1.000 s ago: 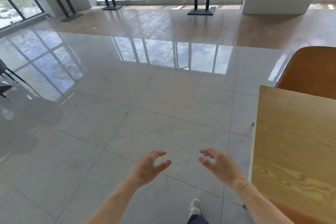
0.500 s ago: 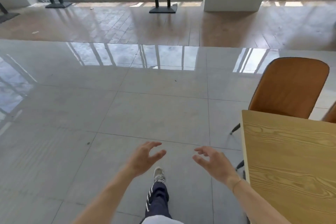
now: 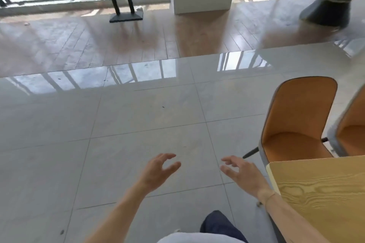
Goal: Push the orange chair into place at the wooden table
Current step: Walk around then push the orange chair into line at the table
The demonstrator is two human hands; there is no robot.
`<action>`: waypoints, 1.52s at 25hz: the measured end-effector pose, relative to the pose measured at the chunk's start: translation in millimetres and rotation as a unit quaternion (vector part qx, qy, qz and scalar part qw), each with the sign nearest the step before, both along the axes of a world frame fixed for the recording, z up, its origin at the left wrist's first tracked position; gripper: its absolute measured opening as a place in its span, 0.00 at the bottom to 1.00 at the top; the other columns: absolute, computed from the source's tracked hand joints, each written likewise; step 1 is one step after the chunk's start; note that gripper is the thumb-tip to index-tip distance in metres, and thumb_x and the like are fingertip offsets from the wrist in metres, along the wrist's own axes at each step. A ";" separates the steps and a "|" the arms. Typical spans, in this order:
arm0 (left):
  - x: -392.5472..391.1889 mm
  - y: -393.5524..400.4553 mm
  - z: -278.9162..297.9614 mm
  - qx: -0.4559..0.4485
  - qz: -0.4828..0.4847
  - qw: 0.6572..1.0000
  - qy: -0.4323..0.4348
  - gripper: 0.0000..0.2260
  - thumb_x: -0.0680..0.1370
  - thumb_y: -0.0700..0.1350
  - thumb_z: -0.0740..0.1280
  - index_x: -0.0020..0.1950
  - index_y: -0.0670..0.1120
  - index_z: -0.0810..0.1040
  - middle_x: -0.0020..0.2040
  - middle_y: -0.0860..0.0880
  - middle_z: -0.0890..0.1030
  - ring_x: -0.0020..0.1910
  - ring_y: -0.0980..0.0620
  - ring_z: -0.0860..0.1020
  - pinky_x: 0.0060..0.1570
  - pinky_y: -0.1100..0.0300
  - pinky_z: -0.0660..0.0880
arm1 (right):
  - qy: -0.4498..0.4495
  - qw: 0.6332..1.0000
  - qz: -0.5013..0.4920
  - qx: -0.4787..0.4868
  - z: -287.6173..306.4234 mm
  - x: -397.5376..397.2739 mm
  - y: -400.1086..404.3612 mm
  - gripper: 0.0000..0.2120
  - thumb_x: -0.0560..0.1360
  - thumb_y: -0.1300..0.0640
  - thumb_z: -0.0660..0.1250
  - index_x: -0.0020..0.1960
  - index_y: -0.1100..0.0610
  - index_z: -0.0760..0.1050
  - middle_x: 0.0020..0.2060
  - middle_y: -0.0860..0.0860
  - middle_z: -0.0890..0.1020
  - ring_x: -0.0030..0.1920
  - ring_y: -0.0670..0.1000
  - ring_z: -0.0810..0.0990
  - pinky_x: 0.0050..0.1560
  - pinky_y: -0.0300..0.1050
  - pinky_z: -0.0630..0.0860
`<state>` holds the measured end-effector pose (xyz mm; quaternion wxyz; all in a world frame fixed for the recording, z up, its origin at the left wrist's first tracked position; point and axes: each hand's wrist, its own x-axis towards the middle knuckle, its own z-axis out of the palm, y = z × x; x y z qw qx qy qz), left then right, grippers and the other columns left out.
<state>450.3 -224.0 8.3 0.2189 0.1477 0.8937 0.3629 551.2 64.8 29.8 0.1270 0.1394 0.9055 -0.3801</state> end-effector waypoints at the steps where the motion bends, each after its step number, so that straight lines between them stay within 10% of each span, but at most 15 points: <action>1: -25.3 9.5 1.3 0.000 -0.013 1.000 0.001 0.21 0.77 0.59 0.66 0.67 0.52 0.75 0.64 0.53 0.77 0.64 0.55 0.73 0.66 0.57 0.66 | -0.001 1.000 -0.010 -0.002 -2.4 -17.3 6.7 0.18 0.76 0.40 0.64 0.64 0.45 0.74 0.56 0.43 0.80 0.58 0.45 0.76 0.60 0.44 0.74; 26: -562.9 463.9 -11.7 -0.021 -0.281 0.959 0.006 0.23 0.74 0.67 0.63 0.66 0.58 0.75 0.60 0.59 0.77 0.61 0.61 0.74 0.63 0.60 0.69 | 0.055 0.951 -0.301 -0.036 -20.0 -437.1 379.8 0.15 0.75 0.40 0.66 0.59 0.42 0.76 0.53 0.40 0.81 0.56 0.43 0.78 0.55 0.41 0.73; 38: -668.9 799.4 2.2 -0.036 -0.574 0.818 -0.001 0.33 0.70 0.75 0.56 0.68 0.59 0.72 0.64 0.58 0.76 0.63 0.58 0.73 0.65 0.55 0.70 | 0.008 0.838 -0.546 0.008 5.5 -464.6 551.4 0.18 0.76 0.40 0.64 0.63 0.44 0.75 0.55 0.42 0.80 0.59 0.45 0.77 0.56 0.42 0.72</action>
